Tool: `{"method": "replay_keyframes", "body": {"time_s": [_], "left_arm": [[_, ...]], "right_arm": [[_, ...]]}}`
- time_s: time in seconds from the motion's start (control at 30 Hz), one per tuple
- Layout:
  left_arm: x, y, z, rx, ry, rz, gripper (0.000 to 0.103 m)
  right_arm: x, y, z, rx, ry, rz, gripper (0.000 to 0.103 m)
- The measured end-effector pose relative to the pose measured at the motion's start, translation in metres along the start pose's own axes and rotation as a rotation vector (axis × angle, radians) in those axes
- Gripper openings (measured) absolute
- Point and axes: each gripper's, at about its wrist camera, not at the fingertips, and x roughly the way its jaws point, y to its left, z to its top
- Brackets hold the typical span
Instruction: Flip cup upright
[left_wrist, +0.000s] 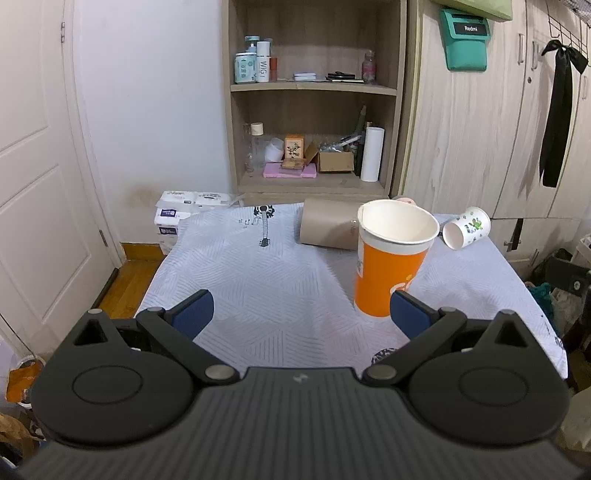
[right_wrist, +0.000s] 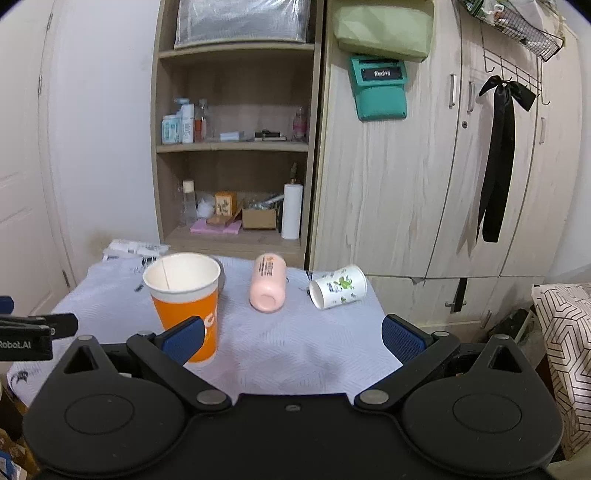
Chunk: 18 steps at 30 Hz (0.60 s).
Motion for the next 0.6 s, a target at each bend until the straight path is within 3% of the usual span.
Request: {"method": "replay_keyframes", "body": {"time_s": [0.6], "left_arm": [[0.0013, -0.0005, 0.0007, 0.021, -0.002, 0.003, 0.103]], "right_arm": [[0.0023, -0.0048, 0.0001, 0.007, 0.012, -0.013, 0.103]]}}
